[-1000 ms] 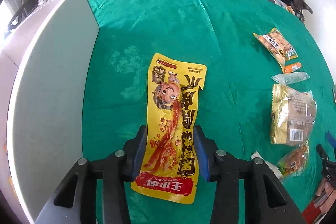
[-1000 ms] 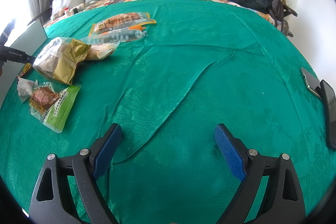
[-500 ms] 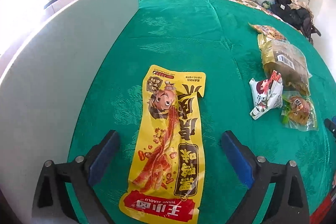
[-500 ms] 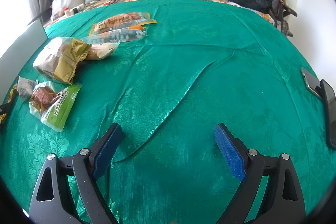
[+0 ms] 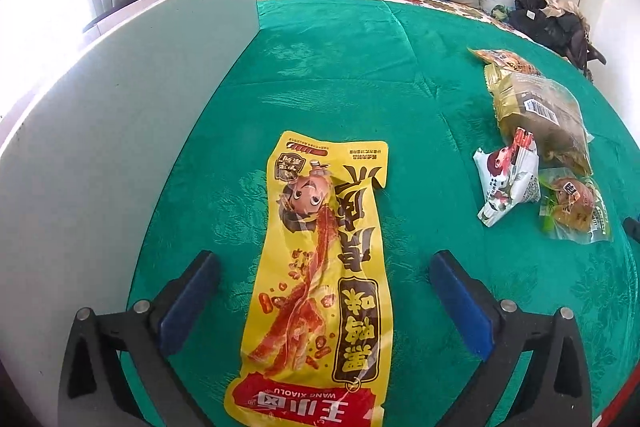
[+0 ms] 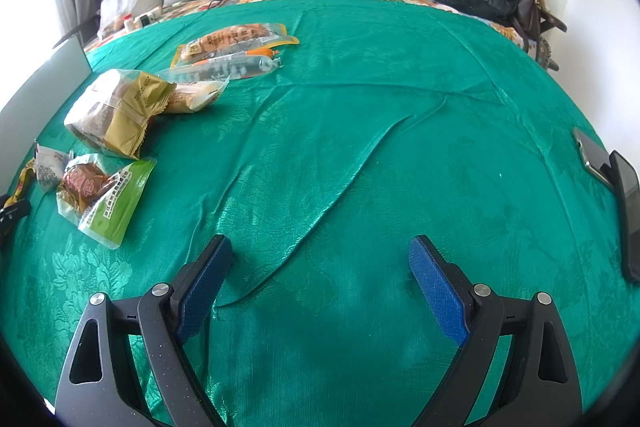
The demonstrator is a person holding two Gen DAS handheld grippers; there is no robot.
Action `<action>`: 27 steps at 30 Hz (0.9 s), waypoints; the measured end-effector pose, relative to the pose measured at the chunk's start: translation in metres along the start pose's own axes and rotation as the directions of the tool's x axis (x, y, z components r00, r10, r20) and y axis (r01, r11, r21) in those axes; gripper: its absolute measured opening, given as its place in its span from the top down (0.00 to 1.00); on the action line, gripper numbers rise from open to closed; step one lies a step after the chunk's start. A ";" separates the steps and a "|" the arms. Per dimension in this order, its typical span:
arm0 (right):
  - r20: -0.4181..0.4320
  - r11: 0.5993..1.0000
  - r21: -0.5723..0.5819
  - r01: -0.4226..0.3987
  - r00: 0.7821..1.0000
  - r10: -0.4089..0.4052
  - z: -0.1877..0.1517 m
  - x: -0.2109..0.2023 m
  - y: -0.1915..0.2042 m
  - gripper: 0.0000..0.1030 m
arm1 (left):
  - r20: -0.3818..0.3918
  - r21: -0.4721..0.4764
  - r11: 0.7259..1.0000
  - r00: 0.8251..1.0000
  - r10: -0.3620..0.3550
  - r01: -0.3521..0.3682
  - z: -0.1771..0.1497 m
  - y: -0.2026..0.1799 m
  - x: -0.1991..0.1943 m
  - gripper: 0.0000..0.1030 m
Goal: Organize snacks
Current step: 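Lower the spicy-strip packet onto the bed and open the left tool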
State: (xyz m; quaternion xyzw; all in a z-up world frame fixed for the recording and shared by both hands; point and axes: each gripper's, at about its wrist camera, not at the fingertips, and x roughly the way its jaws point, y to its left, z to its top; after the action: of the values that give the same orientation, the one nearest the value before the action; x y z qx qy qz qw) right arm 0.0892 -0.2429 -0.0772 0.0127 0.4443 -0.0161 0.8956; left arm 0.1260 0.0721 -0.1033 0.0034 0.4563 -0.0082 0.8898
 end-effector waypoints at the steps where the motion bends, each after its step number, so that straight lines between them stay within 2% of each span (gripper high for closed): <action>1: 0.000 1.000 0.000 -0.001 1.000 0.001 0.000 0.000 0.000 0.10 | 0.000 0.000 1.000 1.000 0.000 0.000 0.000 0.000 0.000 0.00; 22: -0.016 1.000 -0.008 -0.001 1.000 0.001 0.001 0.003 0.001 0.08 | 0.000 0.000 1.000 1.000 -0.001 0.001 0.000 0.000 0.000 0.00; 25: -0.091 0.999 -0.036 -0.028 0.996 0.025 0.008 0.004 0.004 0.09 | 0.000 0.000 1.000 1.000 -0.001 0.001 0.000 0.000 0.000 0.00; 27: -0.094 0.992 -0.083 -0.100 0.991 0.092 0.013 -0.004 0.016 0.12 | 0.001 0.000 1.000 1.000 0.000 0.000 0.000 0.000 0.000 0.00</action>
State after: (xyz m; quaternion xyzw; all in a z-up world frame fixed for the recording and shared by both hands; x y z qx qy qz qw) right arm 0.0982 -0.2274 -0.0657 -0.0042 0.4835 0.0472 0.8740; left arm 0.1263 0.0722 -0.1035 0.0034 0.4560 -0.0084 0.8899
